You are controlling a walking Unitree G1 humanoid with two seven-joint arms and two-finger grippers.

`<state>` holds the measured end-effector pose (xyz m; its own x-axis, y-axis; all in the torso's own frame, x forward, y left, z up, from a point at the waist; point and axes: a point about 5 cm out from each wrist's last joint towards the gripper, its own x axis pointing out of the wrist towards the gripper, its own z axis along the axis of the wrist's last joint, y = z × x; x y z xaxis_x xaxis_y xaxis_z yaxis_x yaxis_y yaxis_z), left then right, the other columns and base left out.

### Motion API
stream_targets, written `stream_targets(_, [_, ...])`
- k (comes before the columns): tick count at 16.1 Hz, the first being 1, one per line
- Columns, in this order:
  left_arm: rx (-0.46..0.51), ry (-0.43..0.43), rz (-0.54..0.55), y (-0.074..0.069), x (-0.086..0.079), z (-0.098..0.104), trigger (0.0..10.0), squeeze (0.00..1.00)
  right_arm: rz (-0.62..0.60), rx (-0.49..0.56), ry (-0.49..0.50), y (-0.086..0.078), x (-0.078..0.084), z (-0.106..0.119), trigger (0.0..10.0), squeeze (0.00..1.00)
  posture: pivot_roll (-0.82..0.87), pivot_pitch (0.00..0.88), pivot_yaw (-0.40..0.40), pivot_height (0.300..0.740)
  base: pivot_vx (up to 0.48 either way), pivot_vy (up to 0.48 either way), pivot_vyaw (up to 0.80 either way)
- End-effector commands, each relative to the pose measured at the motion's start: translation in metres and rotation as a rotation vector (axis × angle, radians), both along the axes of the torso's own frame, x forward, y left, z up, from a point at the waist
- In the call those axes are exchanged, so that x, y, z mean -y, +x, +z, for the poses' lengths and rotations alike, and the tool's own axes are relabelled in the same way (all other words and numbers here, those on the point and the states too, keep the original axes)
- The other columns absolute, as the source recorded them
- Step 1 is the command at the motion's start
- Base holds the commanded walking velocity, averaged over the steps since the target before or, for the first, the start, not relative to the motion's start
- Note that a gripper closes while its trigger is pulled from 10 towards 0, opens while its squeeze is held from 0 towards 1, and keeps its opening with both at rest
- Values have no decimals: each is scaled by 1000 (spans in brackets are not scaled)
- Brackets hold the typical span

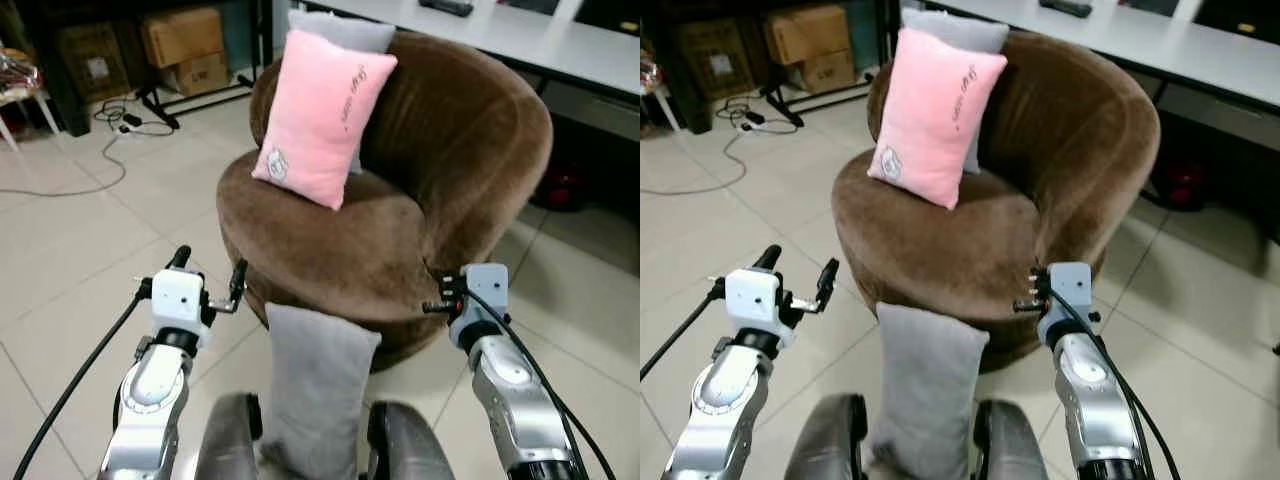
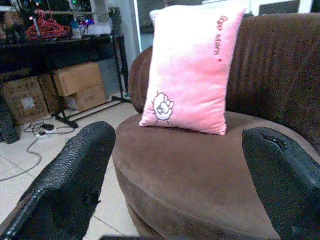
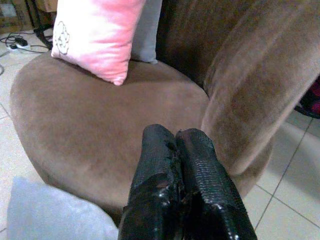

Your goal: Move the pillow to the sofa from floor

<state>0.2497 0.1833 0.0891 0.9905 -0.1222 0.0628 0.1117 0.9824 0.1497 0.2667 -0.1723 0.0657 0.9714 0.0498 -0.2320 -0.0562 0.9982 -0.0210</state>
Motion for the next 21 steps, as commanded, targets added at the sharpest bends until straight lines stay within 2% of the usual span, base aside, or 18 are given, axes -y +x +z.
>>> stream_targets(1, [-7,8,-7,-1,4,1,10000,110,-12,14,7,-1,4,3,10000,0,13,0,-48,545,0,0,0])
stream_targets(4, [-9,6,-6,-6,6,8,10000,110,11,15,1,-2,3,3,10000,0,11,0,-59,520,0,0,0])
stream_targets(9, [-44,-12,2,-15,8,6,10000,114,60,-3,-38,-9,4,2,10000,0,-13,0,-69,520,0,0,0])
stream_targets(11, [-66,-21,-6,-22,11,2,10000,114,87,-11,-88,-9,6,2,10000,0,-23,0,-87,520,0,0,0])
stream_targets(15, [-65,-27,14,-23,8,6,10000,106,112,-48,-67,-7,5,-3,10000,0,21,0,-144,520,0,0,0])
stream_targets(21, [-82,-40,19,-29,3,4,10000,114,128,-41,-58,-5,-4,-3,10000,0,26,0,-125,520,47,0,0])
